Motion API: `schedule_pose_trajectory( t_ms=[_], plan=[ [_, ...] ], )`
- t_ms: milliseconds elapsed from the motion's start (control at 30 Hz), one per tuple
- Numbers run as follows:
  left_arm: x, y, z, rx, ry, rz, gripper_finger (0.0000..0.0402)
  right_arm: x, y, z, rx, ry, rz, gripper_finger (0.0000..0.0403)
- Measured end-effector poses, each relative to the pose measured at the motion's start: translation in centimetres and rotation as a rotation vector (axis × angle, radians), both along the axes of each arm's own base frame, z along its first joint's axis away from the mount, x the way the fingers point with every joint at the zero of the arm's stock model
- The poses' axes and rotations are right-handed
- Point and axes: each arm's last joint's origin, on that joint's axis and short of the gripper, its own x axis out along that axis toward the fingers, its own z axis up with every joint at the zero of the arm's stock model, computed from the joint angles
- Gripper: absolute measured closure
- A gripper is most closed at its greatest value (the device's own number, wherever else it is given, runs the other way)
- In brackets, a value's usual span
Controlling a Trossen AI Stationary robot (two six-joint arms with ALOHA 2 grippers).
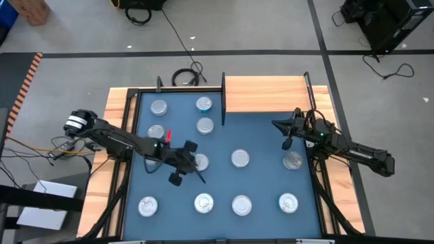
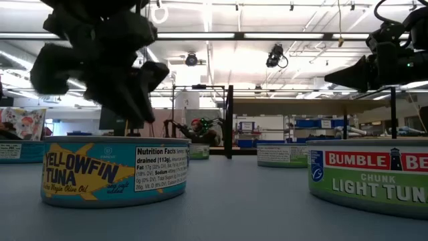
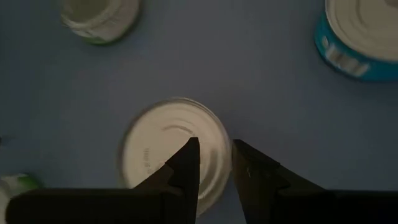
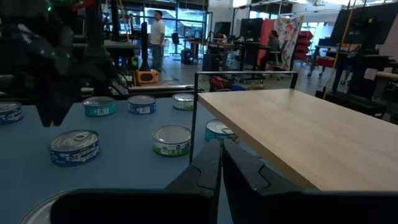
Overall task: Stack canned seafood by type on shelf
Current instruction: Put the middle blue tuna can on the shelf
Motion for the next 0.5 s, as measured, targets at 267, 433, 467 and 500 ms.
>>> schedule_pose_trajectory(
  t_ms=[267,433,467,500],
  plan=[
    [0.5,-0.5,-1.9,0.046,0.051,0.007,0.0305,0.0,0.0,0.0,0.000,0.000,0.000,0.0375],
    [1.0,-0.4,-2.4,0.113,0.029,0.055,0.0305,0.0,0.0,0.0,0.000,0.000,0.000,0.0375],
    [1.0,-0.4,-2.4,0.117,0.023,0.060,0.0305,0.0,0.0,0.0,0.000,0.000,0.000,0.0375],
    [1.0,-0.4,-2.4,0.119,0.023,0.061,0.0305,0.0,0.0,0.0,0.000,0.000,0.001,0.0375]
  ],
)
